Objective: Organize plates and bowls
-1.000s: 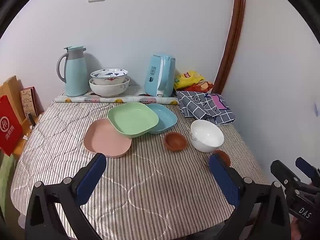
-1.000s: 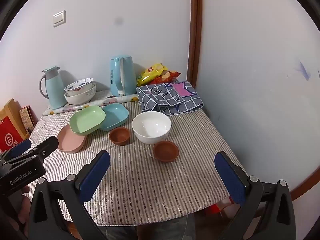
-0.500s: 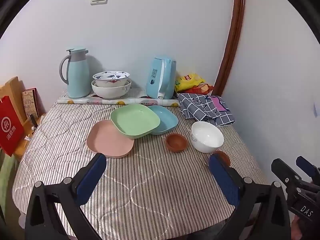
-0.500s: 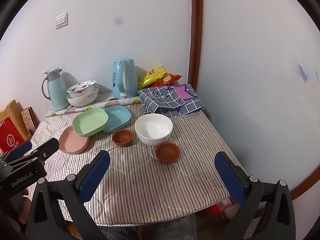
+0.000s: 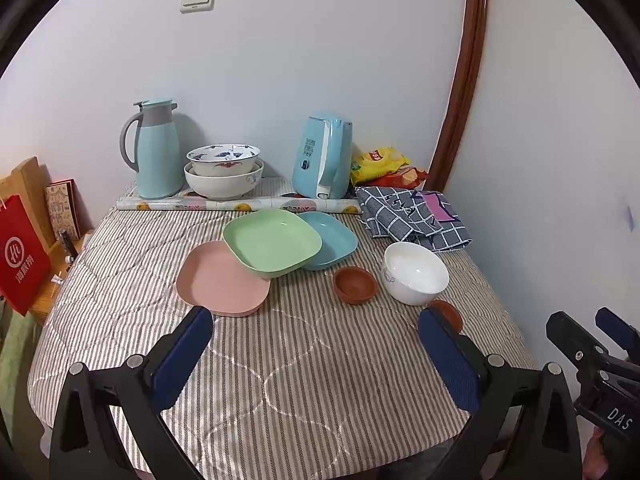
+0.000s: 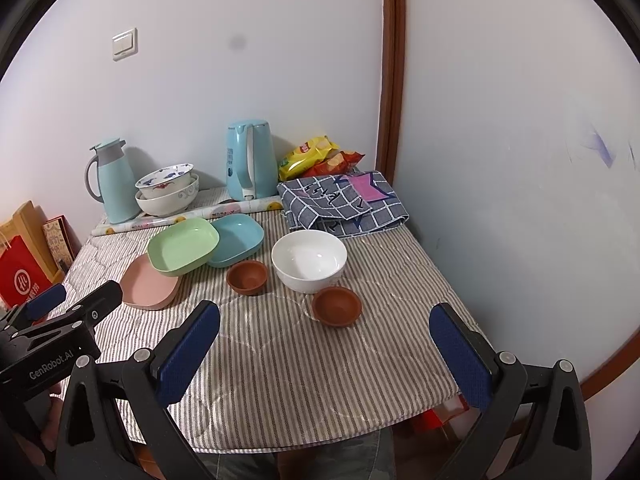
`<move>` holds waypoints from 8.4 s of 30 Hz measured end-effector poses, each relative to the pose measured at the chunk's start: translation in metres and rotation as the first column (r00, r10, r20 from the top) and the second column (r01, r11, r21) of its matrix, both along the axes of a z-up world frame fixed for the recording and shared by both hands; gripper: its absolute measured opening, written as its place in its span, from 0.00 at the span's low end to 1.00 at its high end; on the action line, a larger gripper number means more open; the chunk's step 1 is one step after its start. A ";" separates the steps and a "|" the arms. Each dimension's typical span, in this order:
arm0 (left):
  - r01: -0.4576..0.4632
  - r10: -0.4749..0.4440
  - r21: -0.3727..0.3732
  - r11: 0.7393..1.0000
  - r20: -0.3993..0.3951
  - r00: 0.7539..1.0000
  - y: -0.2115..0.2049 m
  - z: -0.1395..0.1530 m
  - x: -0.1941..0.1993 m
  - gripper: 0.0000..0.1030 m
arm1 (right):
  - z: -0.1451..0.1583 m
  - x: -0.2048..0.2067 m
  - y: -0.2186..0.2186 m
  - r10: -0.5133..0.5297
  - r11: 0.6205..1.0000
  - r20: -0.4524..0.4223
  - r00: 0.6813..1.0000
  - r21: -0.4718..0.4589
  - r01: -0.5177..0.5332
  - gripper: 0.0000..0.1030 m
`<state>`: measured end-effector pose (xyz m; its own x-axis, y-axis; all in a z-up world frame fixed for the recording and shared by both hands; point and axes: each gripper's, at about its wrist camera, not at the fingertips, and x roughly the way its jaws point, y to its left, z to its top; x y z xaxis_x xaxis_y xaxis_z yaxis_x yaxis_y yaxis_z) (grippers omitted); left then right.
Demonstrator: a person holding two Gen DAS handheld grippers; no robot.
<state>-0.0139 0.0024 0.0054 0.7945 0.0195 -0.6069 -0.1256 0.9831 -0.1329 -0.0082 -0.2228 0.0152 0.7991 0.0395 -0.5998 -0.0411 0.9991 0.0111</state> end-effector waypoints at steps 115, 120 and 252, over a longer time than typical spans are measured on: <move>-0.106 0.111 0.035 0.994 -0.205 0.973 0.104 -0.076 0.183 0.86 | -0.080 0.201 0.091 0.189 0.978 -0.227 0.955 0.128 -0.164 0.71; -0.128 0.124 -0.005 0.992 -0.225 0.966 0.130 -0.087 0.202 0.74 | -0.089 0.223 0.114 0.223 0.972 -0.242 0.944 0.121 -0.199 0.64; -0.035 0.012 -0.092 0.995 -0.244 0.970 0.100 -0.099 0.165 0.51 | -0.111 0.182 0.124 0.293 0.956 -0.303 0.907 0.057 -0.289 0.43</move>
